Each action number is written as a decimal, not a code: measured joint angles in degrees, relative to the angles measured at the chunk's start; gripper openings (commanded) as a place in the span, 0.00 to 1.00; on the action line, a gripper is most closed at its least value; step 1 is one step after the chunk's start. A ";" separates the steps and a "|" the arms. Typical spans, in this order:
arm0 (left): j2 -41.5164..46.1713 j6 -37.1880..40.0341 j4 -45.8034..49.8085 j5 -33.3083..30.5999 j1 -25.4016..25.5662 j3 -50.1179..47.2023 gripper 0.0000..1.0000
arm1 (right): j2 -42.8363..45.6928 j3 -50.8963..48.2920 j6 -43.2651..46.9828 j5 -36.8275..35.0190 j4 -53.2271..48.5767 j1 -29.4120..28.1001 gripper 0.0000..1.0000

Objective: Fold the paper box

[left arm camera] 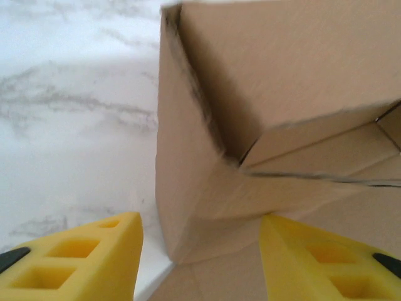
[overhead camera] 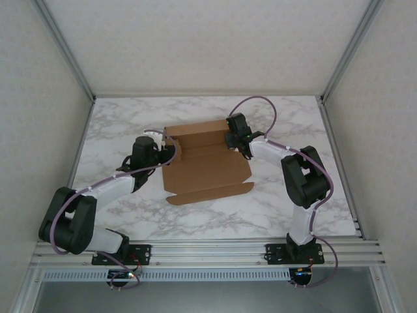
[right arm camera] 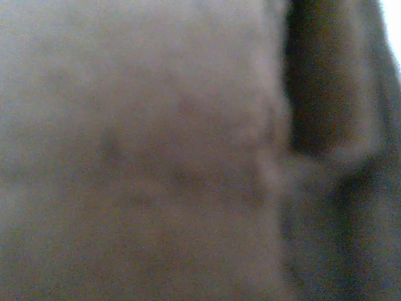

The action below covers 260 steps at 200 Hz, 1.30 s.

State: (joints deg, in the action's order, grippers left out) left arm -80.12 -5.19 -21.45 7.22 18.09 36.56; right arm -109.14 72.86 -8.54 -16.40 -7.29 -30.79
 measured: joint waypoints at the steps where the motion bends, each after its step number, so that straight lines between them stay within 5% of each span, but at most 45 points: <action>1: -0.02 0.13 -0.35 0.09 0.00 -0.07 0.53 | 0.00 0.00 0.00 0.02 0.00 0.00 0.11; 89: -6.34 2.91 -11.02 1.99 0.11 -0.57 0.50 | 0.00 0.00 0.00 0.11 0.02 0.00 0.11; 135: -8.13 2.56 -14.10 -0.09 0.11 -1.05 0.38 | 0.00 0.00 0.00 0.13 0.00 0.00 0.11; 228: -11.91 -2.97 -14.60 -18.40 4.50 0.52 0.00 | 0.13 0.00 -0.26 1.09 -0.02 -0.13 0.11; 260: -13.79 -4.42 -13.35 -24.70 6.38 2.80 0.00 | 0.22 0.00 -1.33 1.40 -0.26 -0.24 0.06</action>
State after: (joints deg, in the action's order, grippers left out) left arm -93.91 -9.61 -34.81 -17.47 24.47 39.35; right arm -108.92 72.86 -9.87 -15.00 -7.55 -31.03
